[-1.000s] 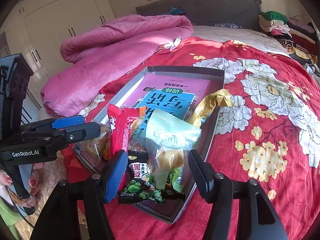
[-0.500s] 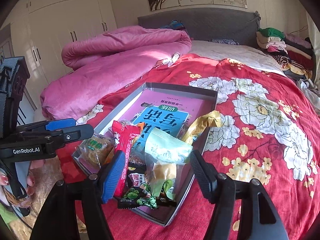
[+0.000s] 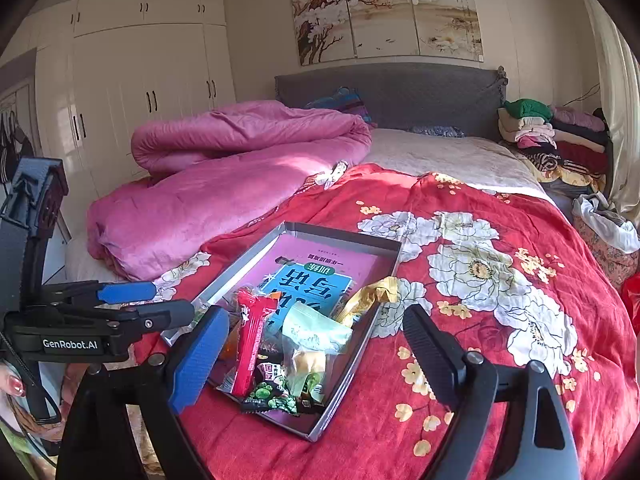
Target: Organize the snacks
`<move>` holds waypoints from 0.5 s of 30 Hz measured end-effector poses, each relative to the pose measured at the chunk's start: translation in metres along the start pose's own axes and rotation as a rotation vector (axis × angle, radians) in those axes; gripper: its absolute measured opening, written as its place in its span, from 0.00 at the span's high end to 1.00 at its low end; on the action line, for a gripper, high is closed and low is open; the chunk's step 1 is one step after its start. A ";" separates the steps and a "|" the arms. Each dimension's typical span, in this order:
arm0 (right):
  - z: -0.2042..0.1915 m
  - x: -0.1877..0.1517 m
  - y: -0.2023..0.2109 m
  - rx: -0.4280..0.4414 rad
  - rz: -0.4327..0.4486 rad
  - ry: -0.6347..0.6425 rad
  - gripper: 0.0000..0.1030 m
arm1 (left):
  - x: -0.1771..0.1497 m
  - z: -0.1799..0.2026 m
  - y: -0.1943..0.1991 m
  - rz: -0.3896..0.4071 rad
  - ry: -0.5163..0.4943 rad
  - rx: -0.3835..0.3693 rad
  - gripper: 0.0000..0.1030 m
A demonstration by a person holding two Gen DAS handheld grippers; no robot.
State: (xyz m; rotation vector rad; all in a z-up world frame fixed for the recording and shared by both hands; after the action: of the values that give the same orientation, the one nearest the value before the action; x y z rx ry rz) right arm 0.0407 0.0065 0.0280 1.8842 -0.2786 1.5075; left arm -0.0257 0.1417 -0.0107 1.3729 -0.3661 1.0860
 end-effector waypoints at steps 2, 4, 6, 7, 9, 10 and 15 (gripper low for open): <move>0.002 0.001 0.010 -0.003 0.001 0.005 0.12 | -0.002 0.004 0.008 0.007 0.004 0.005 0.22; 0.003 0.000 0.016 -0.001 -0.008 0.005 0.10 | -0.002 0.007 0.018 0.026 0.007 0.006 0.22; 0.002 -0.002 0.021 0.015 -0.027 -0.003 0.10 | -0.004 0.011 0.023 0.020 0.000 0.006 0.22; 0.002 -0.004 0.023 0.016 -0.032 -0.007 0.09 | -0.006 0.012 0.025 0.012 0.002 0.009 0.22; 0.000 -0.007 0.027 0.020 -0.049 -0.018 0.07 | -0.013 0.014 0.027 -0.010 0.007 0.013 0.22; -0.001 -0.009 0.027 0.024 -0.060 -0.023 0.06 | -0.017 0.015 0.027 -0.023 0.009 0.011 0.22; -0.004 -0.019 0.036 0.020 -0.097 -0.016 0.06 | -0.033 0.020 0.029 -0.059 0.004 0.015 0.22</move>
State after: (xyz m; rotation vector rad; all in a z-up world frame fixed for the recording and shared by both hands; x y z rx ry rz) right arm 0.0111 -0.0222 0.0245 1.8988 -0.1777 1.4359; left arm -0.0574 0.1057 -0.0136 1.3865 -0.3137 1.0446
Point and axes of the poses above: each gripper's, at about its wrist camera, not at the fingertips, and y roughly against the way its jaws point, z to its right, x to its top, the point moved 5 cm from there along -y, roughly the way its jaws point, and after that the axes turned 9 degrees about z, right-handed, at the moved point
